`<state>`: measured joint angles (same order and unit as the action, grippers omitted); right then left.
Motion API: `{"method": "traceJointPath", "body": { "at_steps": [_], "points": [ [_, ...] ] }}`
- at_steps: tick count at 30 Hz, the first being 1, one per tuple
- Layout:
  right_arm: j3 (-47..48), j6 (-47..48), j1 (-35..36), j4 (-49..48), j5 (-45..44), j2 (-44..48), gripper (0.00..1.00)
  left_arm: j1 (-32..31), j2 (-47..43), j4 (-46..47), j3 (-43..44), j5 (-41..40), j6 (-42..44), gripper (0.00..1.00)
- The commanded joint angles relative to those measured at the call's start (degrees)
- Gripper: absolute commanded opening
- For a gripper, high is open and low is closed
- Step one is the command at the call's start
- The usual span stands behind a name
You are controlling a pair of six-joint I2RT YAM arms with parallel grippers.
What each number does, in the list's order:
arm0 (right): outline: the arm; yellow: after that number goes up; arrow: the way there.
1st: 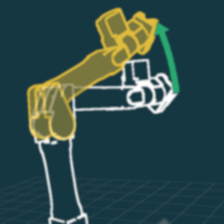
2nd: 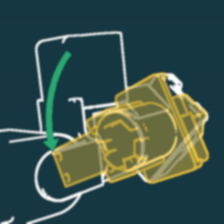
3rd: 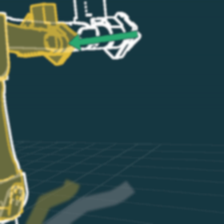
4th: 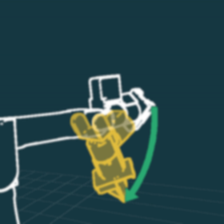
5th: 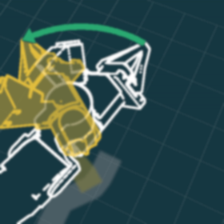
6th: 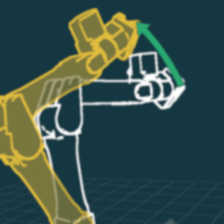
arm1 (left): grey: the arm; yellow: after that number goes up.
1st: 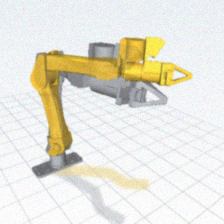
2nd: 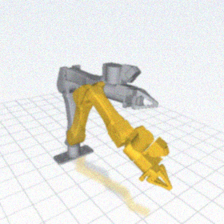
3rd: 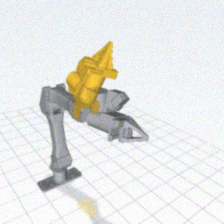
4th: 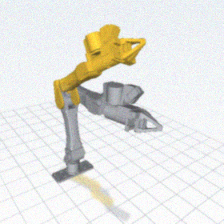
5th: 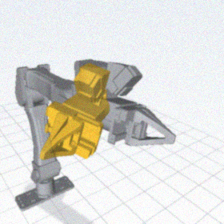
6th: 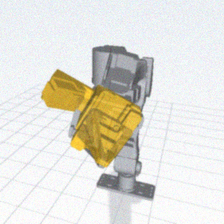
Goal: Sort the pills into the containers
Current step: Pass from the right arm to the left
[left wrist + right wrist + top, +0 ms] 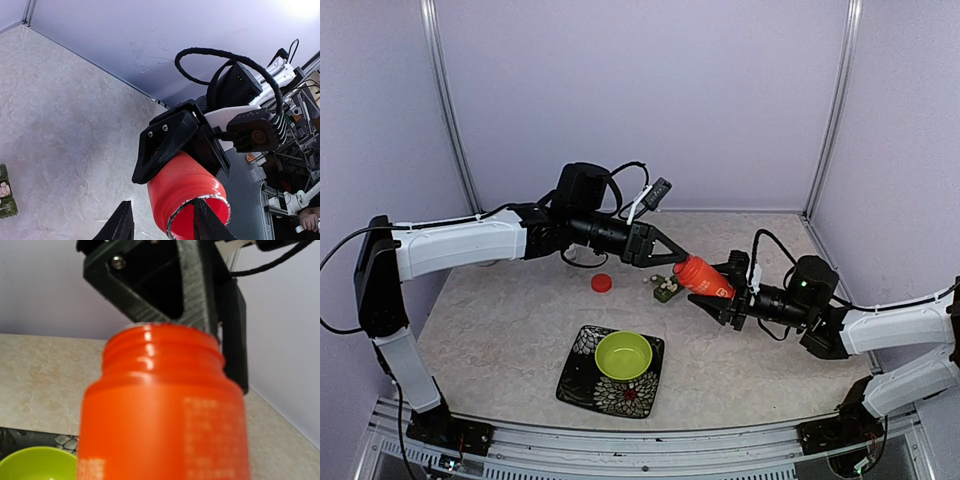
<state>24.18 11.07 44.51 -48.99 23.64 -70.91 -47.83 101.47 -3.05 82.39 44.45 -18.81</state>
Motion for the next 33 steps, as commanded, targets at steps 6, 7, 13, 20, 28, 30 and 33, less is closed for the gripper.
{"method": "traceJointPath", "body": {
  "at_steps": [6,7,13,20,28,30,33],
  "points": [
    [1.6,0.9,0.6,-1.9,-0.2,3.6,0.13,0.7,0.5,2.7,-3.0,3.6,-1.8,0.45],
    [1.3,0.9,0.7,-2.0,-0.5,3.9,0.12,1.1,-0.1,4.3,-3.9,4.0,-2.7,0.47],
    [1.2,0.7,0.7,-2.4,-0.2,4.0,0.11,1.8,-0.8,5.9,-5.4,5.4,-4.0,0.5],
    [3.3,1.5,0.7,1.3,0.5,1.9,0.11,1.2,1.1,2.1,-3.2,3.7,-2.5,0.41],
    [4.5,3.6,0.7,6.3,-3.3,1.7,0.11,1.2,2.6,-2.0,-1.6,0.5,0.4,0.19],
    [4.3,3.7,0.7,6.5,-4.3,1.8,0.12,1.2,3.0,-1.8,-1.5,0.4,0.3,0.1],
    [4.7,3.8,0.7,7.7,-5.0,1.2,0.13,1.2,3.5,-1.3,-1.4,0.4,-0.2,0.0]
  ]
}}
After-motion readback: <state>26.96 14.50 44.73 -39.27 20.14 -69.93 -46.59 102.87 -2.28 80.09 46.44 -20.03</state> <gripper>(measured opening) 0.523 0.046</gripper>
